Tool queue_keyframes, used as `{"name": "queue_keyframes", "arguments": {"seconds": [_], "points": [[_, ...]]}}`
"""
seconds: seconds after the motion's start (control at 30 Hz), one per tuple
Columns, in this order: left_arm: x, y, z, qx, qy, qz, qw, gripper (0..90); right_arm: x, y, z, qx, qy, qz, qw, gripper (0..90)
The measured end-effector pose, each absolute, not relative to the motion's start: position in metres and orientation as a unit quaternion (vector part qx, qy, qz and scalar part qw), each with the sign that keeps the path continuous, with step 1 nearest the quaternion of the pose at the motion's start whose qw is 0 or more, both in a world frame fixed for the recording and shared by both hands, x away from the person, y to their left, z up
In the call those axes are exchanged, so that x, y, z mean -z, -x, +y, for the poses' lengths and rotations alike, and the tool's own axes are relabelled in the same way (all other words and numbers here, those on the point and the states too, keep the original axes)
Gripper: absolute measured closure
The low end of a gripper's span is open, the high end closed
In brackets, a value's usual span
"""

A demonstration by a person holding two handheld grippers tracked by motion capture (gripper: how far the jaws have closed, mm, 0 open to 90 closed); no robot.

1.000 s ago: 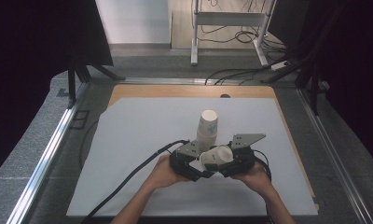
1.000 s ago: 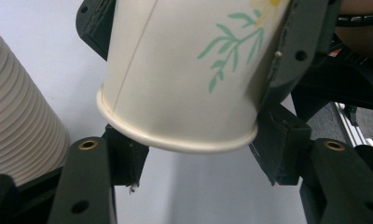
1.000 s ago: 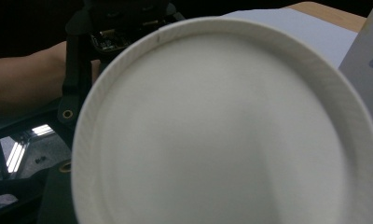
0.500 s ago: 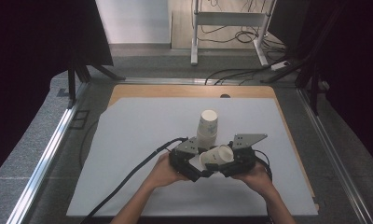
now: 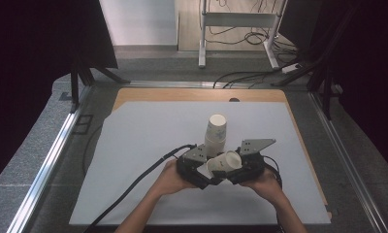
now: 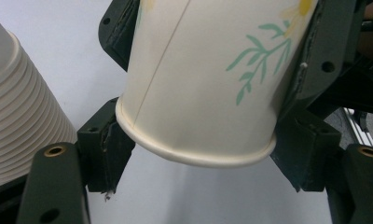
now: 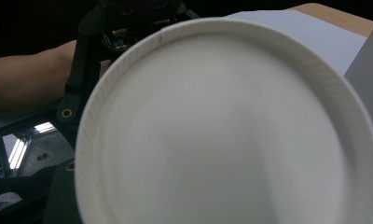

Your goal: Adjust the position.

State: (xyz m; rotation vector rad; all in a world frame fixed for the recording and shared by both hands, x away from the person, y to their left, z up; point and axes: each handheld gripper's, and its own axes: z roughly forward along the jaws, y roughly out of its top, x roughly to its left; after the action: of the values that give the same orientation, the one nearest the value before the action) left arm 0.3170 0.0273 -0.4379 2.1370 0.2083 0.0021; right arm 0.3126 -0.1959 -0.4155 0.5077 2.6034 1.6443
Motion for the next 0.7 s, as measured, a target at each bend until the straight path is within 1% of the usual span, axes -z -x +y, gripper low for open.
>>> {"name": "queue_keyframes", "arguments": {"seconds": [0.23, 0.37, 0.4, 0.43, 0.47, 0.5, 0.57, 0.6, 0.63, 0.7], "points": [[0.4376, -0.3168, 0.0270, -0.006, -0.877, 0.085, 0.473, 27.0, 0.4153, -0.3132, -0.1956, -0.523, -0.165, 0.836, 0.010, 31.0], [0.4379, -0.3170, 0.0273, -0.001, -0.877, 0.083, 0.473, 33.3, 0.4155, -0.3140, -0.1965, -0.522, -0.169, 0.836, 0.014, 30.5], [0.4380, -0.3169, 0.0270, -0.002, -0.877, 0.082, 0.473, 33.3, 0.4156, -0.3141, -0.1968, -0.522, -0.171, 0.835, 0.014, 30.6], [0.4379, -0.3165, 0.0264, -0.008, -0.877, 0.085, 0.473, 32.3, 0.4157, -0.3144, -0.1972, -0.523, -0.172, 0.835, 0.012, 30.8], [0.4378, -0.3163, 0.0258, -0.013, -0.877, 0.086, 0.472, 27.8, 0.4156, -0.3145, -0.1975, -0.523, -0.172, 0.835, 0.011, 30.9], [0.4376, -0.3163, 0.0253, -0.019, -0.878, 0.088, 0.470, 25.4, 0.4158, -0.3143, -0.1972, -0.523, -0.172, 0.835, 0.010, 31.0], [0.4375, -0.3154, 0.0238, -0.039, -0.878, 0.092, 0.468, 15.5, 0.4164, -0.3140, -0.1960, -0.522, -0.170, 0.836, 0.006, 31.1], [0.4373, -0.3150, 0.0239, -0.042, -0.879, 0.088, 0.466, 14.1, 0.4167, -0.3139, -0.1951, -0.521, -0.169, 0.837, 0.007, 31.0], [0.4368, -0.3139, 0.0239, -0.044, -0.879, 0.083, 0.467, 14.9, 0.4168, -0.3140, -0.1946, -0.519, -0.169, 0.838, 0.007, 31.0], [0.4360, -0.3130, 0.0239, -0.041, -0.879, 0.077, 0.468, 19.7, 0.4173, -0.3140, -0.1931, -0.518, -0.168, 0.838, 0.005, 31.0]]}}
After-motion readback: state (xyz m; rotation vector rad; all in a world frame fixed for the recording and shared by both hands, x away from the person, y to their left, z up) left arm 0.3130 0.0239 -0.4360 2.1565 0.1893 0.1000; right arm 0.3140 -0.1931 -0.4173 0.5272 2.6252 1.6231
